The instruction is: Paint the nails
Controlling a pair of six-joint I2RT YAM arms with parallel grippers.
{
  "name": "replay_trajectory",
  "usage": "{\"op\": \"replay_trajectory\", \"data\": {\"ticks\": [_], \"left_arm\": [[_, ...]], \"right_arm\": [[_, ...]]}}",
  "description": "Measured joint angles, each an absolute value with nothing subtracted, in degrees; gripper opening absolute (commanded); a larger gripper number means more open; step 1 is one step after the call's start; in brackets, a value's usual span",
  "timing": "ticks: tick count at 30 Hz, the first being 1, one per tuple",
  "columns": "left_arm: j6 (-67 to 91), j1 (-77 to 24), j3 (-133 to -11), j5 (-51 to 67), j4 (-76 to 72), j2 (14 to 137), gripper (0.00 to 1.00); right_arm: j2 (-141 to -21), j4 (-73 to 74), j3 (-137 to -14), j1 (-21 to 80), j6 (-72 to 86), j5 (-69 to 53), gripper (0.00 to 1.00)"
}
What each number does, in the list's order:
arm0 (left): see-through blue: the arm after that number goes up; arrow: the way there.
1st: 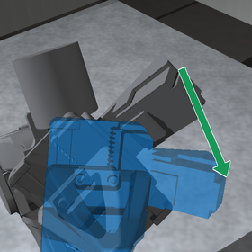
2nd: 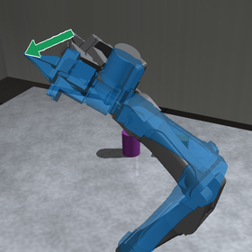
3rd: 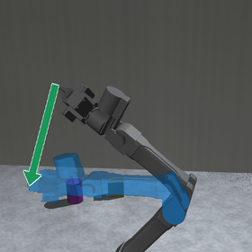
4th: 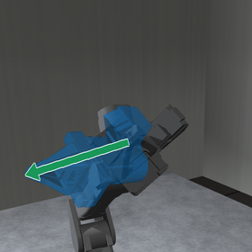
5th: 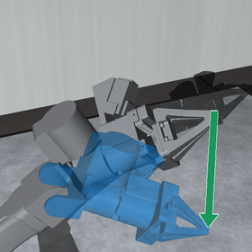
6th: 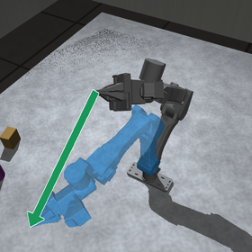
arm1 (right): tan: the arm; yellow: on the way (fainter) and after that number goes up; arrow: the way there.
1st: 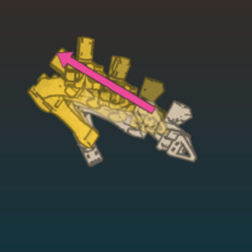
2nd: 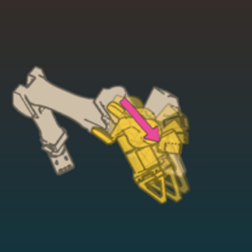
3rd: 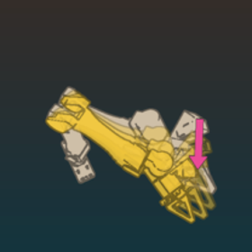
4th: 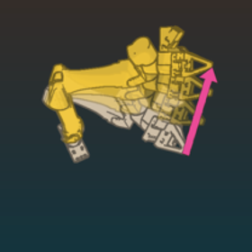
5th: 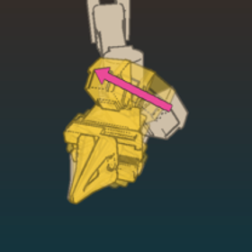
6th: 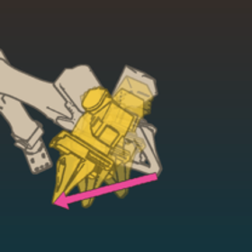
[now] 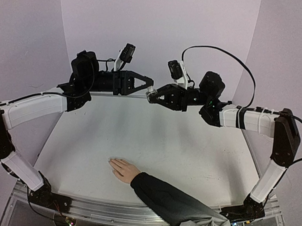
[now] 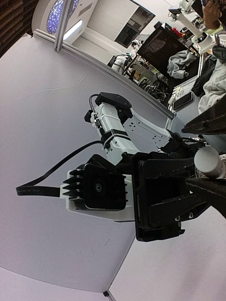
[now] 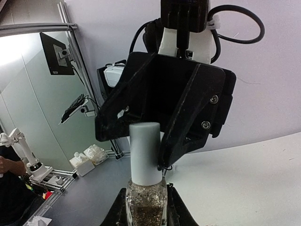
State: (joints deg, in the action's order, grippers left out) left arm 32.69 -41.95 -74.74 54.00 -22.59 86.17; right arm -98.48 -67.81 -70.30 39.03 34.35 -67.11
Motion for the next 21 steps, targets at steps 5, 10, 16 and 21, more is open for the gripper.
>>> {"op": "replay_trajectory", "data": {"ticks": [5, 10, 16, 21], "left_arm": [[32.86, -42.13, -75.0, 53.19, -22.65, 86.94, 0.17], [30.0, -42.06, -74.98, 51.22, -23.51, 87.05, 0.0], [26.37, -41.91, -74.98, 40.01, -19.73, 86.94, 0.0], [25.65, -41.91, -75.02, 21.04, -13.37, 86.76, 0.0]], "right_arm": [[-98.48, -67.81, -70.3, 39.03, 34.35, -67.2, 0.0], [-98.48, -67.55, -70.3, 39.03, 35.77, -65.47, 0.0], [-96.01, -58.06, -69.17, 40.45, 24.84, -48.69, 0.0], [-96.92, -53.58, -68.62, 52.77, 3.03, 4.54, 0.0]]}}
